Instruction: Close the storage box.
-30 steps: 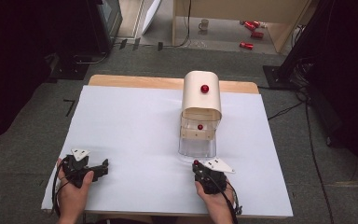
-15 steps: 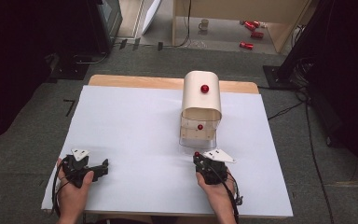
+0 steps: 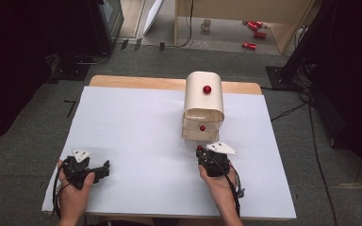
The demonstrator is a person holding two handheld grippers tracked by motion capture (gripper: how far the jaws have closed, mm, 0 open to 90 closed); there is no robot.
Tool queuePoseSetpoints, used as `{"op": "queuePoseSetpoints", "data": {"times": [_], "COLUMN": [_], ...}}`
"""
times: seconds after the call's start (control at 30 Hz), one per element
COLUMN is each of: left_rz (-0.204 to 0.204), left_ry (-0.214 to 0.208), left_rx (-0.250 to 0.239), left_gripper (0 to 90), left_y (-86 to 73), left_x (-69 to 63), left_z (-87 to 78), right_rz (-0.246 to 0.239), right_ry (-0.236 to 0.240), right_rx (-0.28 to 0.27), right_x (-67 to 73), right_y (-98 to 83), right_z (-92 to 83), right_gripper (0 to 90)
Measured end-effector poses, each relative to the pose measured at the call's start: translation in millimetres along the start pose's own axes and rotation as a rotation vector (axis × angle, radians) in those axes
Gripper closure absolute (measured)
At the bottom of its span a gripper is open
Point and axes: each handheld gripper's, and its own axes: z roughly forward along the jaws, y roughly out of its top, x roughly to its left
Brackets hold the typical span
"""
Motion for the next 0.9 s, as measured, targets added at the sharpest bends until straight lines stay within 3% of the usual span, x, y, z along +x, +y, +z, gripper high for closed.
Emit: {"op": "queuePoseSetpoints", "data": {"times": [0.9], "left_rz": [0.0], "left_ry": [0.0], "left_rx": [0.0], "left_gripper": [0.0], "left_y": [0.0], "left_x": [0.0], "left_z": [0.0], "right_rz": [0.01], "right_ry": [-0.031], "right_rx": [0.004], "right_x": [-11.0], "right_y": [14.1], "right_z": [28.2], "right_gripper": [78.1]}}
